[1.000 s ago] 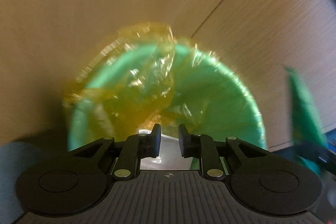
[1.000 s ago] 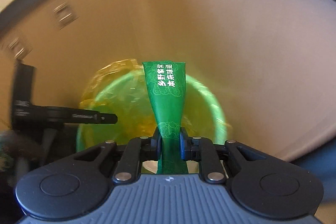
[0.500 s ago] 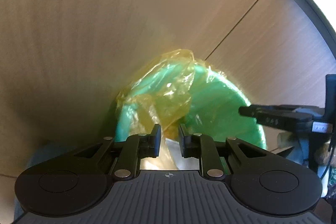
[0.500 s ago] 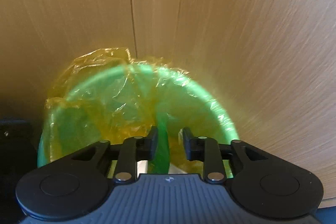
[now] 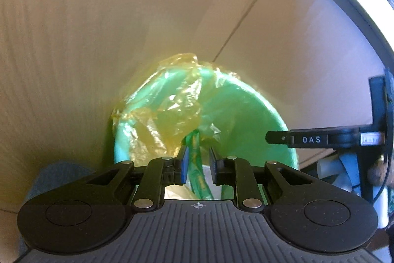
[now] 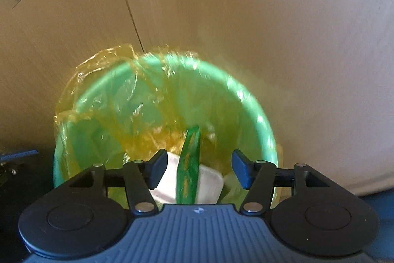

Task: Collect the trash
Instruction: 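Open both tools to drop the tray and strip into the bin, then raise both tools from the bin back over the counter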

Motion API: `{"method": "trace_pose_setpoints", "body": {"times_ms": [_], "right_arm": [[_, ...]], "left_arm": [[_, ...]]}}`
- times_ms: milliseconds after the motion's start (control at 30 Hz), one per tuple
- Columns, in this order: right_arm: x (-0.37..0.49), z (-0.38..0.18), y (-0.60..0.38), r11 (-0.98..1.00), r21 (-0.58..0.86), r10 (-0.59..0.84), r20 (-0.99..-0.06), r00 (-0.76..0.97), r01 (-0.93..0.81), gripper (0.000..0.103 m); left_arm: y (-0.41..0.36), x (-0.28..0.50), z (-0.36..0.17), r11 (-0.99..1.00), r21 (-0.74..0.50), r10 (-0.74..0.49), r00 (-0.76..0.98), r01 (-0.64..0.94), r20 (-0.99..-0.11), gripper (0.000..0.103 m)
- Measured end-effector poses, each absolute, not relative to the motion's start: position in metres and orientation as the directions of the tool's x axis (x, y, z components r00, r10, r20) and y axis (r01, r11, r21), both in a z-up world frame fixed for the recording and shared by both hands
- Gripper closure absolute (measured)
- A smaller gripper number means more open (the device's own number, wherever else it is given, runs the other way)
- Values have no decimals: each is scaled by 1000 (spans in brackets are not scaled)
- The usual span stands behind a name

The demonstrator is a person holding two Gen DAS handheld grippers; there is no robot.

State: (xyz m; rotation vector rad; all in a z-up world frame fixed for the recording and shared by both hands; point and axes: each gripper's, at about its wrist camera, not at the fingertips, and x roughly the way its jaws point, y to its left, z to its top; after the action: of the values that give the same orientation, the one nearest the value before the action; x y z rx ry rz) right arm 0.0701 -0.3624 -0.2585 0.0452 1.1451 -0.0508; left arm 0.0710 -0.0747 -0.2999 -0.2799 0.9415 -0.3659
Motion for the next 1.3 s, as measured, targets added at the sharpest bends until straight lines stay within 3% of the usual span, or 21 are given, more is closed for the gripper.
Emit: {"method": "trace_pose_setpoints", "body": {"times_ms": [200, 400, 567, 733, 900, 1000, 1300], "right_arm": [[52, -241, -363, 994, -14, -66, -874, 482, 110, 44], [25, -188, -339, 992, -84, -123, -762, 636, 90, 15], [14, -139, -325, 997, 38, -16, -741, 672, 66, 14], [13, -83, -314, 995, 103, 76, -655, 752, -11, 14], [16, -32, -298, 990, 130, 121, -532, 838, -60, 14], [26, -17, -278, 984, 118, 175, -521, 835, -132, 14], [51, 12, -211, 969, 51, 238, -469, 850, -243, 14]], "left_arm": [[-87, 55, -231, 861, -385, -509, 582, 333, -634, 82], [-71, 31, -105, 867, -232, -497, 721, 442, -483, 82], [-40, 11, -26, 900, -99, -428, 823, 424, -373, 82], [-4, 17, 15, 967, 41, -221, 903, 253, -368, 82], [56, 46, 38, 991, -90, -131, 882, 100, -453, 82], [94, 61, 45, 979, -195, -135, 886, 51, -444, 82], [140, 137, 45, 988, -82, 83, 903, -129, -421, 82]]}}
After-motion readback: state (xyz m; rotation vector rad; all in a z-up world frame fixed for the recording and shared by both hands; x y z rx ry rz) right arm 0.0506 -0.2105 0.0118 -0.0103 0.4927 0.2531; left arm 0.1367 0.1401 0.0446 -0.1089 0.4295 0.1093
